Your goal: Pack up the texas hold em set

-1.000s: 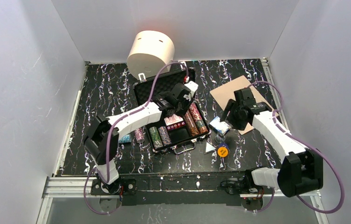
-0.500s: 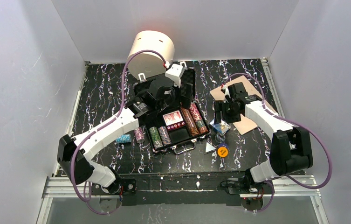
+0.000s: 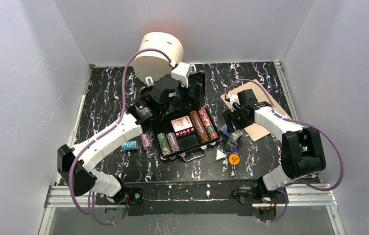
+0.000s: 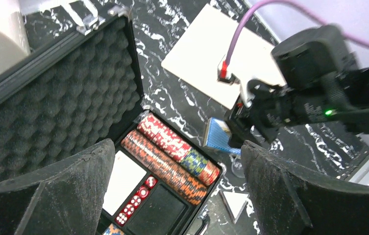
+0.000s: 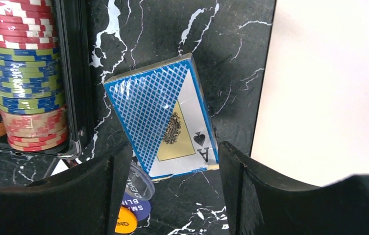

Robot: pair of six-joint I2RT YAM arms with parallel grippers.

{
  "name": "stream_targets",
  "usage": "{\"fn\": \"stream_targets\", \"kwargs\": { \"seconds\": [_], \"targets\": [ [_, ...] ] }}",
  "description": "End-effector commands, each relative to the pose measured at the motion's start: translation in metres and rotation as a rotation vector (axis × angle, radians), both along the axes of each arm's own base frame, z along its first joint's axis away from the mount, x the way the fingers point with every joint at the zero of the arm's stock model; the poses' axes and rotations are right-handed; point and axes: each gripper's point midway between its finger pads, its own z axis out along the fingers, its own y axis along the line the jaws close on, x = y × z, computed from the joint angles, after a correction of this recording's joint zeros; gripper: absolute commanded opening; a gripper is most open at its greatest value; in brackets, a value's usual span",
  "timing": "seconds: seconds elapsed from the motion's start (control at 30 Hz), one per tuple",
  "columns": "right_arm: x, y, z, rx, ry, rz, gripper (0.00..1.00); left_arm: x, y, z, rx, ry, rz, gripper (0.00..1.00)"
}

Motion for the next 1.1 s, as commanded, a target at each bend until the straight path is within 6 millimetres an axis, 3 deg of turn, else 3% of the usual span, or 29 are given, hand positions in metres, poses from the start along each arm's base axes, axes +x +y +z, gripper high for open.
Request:
{"fn": "stream_targets", "kwargs": {
  "seconds": [0.0,0.13,0.3,0.43,0.87,1.07],
  "targets": [
    [0.004,0.011,0.000,-0.008,-0.069,0.190,0.73,-0.007,0.003,0.069,-0.151,-0.111,-0.015,0.98],
    [-0.002,0.023,-0.001,0.022,-0.073,0.295,0.74,-0.008,0.003,0.082,-0.181,-0.123,-0.017,0.98],
    [0.001,0.006,-0.015,-0.087,-0.061,0.328,0.75,-0.011,0.004,0.101,-0.234,-0.166,-0.023,0.98],
    [0.007,0.001,-0.021,-0.127,-0.057,0.324,0.76,-0.009,0.003,0.101,-0.237,-0.169,-0.019,0.98],
    [-0.009,0.006,-0.039,-0.091,0.024,0.384,0.77,-0.008,0.001,0.105,-0.259,-0.179,-0.022,0.98],
    [-0.004,0.010,-0.044,-0.081,0.039,0.403,0.71,-0.010,0.001,0.106,-0.278,-0.180,-0.023,0.98]
  ]
}}
